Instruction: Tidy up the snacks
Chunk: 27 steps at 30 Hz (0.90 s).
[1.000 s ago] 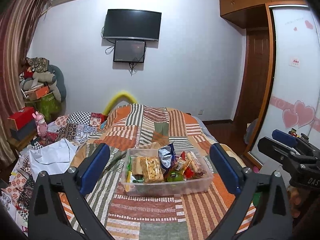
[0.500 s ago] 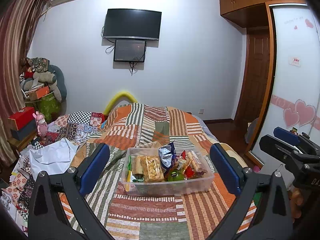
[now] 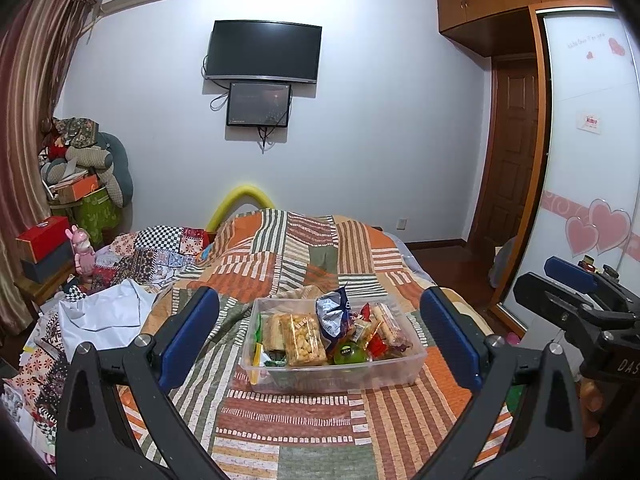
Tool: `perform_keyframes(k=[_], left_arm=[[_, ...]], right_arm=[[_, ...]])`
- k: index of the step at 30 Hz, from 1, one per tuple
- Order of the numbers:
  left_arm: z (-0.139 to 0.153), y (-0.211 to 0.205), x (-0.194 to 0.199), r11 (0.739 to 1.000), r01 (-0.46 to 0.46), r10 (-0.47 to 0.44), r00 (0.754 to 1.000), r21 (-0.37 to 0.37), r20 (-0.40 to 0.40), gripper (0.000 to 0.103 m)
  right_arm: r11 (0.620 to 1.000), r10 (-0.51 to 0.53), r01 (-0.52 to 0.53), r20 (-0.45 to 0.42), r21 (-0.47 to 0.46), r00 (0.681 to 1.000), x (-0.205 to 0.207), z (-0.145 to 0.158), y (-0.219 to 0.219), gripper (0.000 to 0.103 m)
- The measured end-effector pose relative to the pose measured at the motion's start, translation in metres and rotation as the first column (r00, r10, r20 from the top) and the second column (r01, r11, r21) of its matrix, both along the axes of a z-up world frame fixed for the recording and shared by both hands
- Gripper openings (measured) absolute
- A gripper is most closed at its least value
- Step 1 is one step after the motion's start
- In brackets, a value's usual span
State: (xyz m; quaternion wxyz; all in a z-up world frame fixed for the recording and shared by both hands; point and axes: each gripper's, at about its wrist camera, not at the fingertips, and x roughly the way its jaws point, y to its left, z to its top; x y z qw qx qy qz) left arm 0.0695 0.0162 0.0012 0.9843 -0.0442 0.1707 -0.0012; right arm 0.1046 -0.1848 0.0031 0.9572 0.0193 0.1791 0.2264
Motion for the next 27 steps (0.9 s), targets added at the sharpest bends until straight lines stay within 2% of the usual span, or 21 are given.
perform_keyframes(k=[15,27], left_arm=[[0.0043,-0.0013,-0.0018,1.000,0.013,-0.013,1.000,-0.002,0.007,0.102],[0.0058,-0.0032,-0.0028,1.000,0.020,-0.020,1.000,0.004,0.010,0.102]], right_arm=[[1.000,-0.001,0.001,0.003,0.007,1.000,-0.0013,0.0025,0.0009,0.097],[1.000,-0.007,0.007,0.007,0.014,1.000,-0.0007,0.0019,-0.0004,0.103]])
